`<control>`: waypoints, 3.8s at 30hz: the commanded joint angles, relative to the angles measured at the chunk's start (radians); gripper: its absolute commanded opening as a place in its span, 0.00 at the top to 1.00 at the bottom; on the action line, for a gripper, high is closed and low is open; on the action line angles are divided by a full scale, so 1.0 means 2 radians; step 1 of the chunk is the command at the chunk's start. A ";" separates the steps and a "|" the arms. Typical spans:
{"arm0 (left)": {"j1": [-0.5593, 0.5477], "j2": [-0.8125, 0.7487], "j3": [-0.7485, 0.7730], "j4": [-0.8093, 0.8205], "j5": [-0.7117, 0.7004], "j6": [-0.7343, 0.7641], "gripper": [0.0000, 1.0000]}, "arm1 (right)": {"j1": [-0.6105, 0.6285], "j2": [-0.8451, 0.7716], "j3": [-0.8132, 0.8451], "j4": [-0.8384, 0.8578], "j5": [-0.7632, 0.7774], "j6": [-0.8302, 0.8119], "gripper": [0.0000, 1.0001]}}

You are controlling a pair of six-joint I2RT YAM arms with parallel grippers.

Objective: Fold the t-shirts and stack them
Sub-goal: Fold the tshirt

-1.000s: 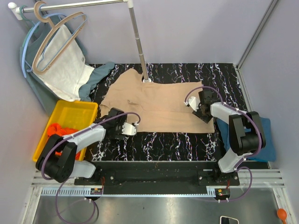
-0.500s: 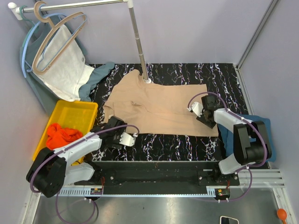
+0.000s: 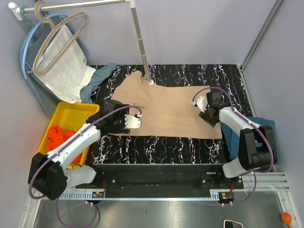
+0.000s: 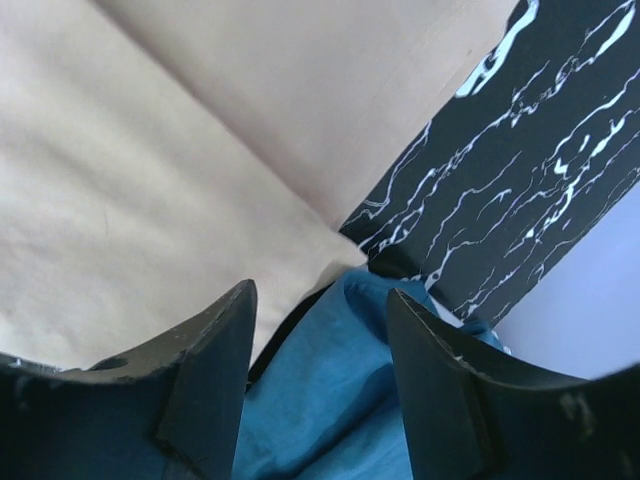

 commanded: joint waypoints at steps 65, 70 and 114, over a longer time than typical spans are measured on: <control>-0.071 -0.051 -0.233 -0.009 -0.071 0.018 0.01 | 0.055 -0.048 -0.111 -0.044 -0.102 0.064 0.30; -0.088 -0.062 -0.228 -0.036 -0.080 0.009 0.01 | 0.058 -0.060 -0.124 -0.046 -0.099 0.066 0.30; -0.109 -0.047 -0.004 -0.117 0.013 -0.031 0.01 | 0.059 -0.150 -0.063 -0.112 -0.111 0.048 0.14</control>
